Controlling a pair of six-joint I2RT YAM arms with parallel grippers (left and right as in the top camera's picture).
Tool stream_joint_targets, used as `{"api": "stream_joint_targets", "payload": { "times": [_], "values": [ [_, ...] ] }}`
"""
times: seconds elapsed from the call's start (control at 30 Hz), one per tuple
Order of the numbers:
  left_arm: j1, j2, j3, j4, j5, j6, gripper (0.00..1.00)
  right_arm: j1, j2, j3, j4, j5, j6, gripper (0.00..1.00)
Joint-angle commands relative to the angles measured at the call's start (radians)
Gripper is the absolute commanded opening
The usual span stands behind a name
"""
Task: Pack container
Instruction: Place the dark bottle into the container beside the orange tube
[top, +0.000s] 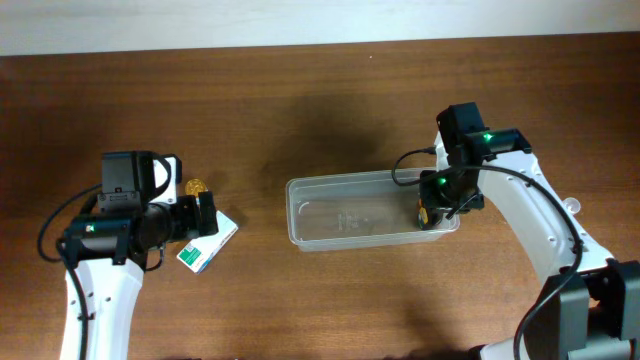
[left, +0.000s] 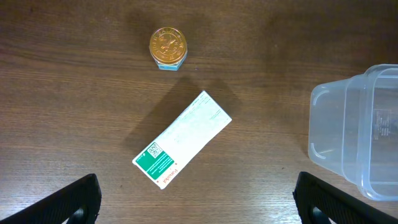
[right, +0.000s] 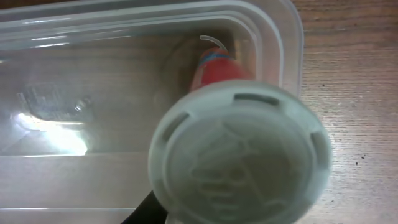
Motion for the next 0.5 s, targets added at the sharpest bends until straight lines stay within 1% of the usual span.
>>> {"api": "stream_joint_targets", "payload": {
  "times": [0.0,0.1,0.17,0.23,0.37,0.43,0.47],
  "values": [
    [-0.001,0.000,0.018,0.000,0.011,0.013,1.00,0.009,0.000,-0.003,-0.002,0.009,0.005,0.27],
    [-0.001,0.000,0.018,-0.001,0.011,0.013,0.99,0.009,-0.003,-0.003,-0.018,0.009,0.005,0.27],
    [-0.001,0.000,0.018,-0.001,0.011,0.013,0.99,0.009,-0.023,-0.001,-0.025,0.009,0.005,0.33],
    [-0.001,0.000,0.018,-0.001,0.011,0.013,1.00,0.009,-0.053,0.014,-0.035,0.010,0.005,0.37],
    [-0.001,0.000,0.018,-0.001,0.011,0.013,0.99,0.007,-0.137,0.107,-0.099,0.067,0.020,0.45],
    [-0.001,0.000,0.018,-0.001,0.011,0.013,0.99,0.001,-0.182,0.169,-0.132,0.115,0.024,0.55],
    [-0.001,0.000,0.018,-0.001,0.011,0.013,0.99,-0.021,-0.219,0.227,-0.157,0.160,0.045,0.69]
  ]
}}
